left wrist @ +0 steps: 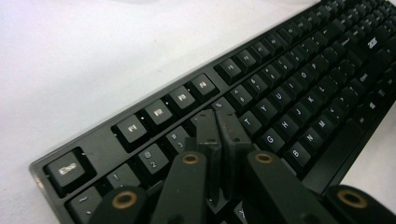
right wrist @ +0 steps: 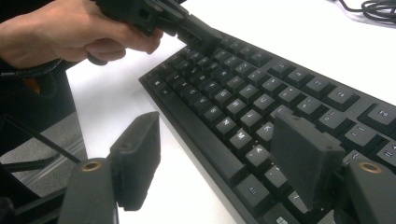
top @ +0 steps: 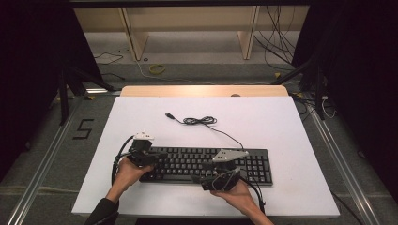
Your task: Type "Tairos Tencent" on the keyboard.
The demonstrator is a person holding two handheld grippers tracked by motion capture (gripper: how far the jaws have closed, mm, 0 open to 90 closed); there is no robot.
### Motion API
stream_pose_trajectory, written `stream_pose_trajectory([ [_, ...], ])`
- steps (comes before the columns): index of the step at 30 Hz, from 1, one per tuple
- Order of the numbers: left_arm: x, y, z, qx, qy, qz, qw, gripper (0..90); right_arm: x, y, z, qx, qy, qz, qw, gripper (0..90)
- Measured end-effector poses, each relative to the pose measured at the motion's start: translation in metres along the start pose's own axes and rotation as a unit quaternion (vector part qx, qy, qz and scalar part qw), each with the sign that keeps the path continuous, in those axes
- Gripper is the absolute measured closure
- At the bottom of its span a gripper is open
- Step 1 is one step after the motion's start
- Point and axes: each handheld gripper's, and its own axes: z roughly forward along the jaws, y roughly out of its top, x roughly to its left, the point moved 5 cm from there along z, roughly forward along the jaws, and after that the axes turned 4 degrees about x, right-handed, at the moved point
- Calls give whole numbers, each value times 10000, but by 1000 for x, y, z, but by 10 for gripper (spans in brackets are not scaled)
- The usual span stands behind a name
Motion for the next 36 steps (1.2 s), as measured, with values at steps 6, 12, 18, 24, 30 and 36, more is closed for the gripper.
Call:
stream_pose_trajectory([
  [6,0,-2,6,118,37,47,9999,889,0,0,0,-6,2,6,10000,341],
  [12,1,-5,10,219,56,38,9997,890,0,0,0,3,8,14,10000,341],
  [18,1,-8,12,182,-8,8,9998,891,0,0,0,-5,3,12,10000,341],
  [24,1,-7,10,163,13,6,9999,875,1,0,2,3,-6,-4,10000,341],
  [30,0,-6,3,4,-51,-73,10000,805,-1,1,3,13,-29,9,10000,343],
  [36,-3,-6,-5,-198,-213,-155,9995,682,-1,1,5,27,-63,-27,10000,352],
])
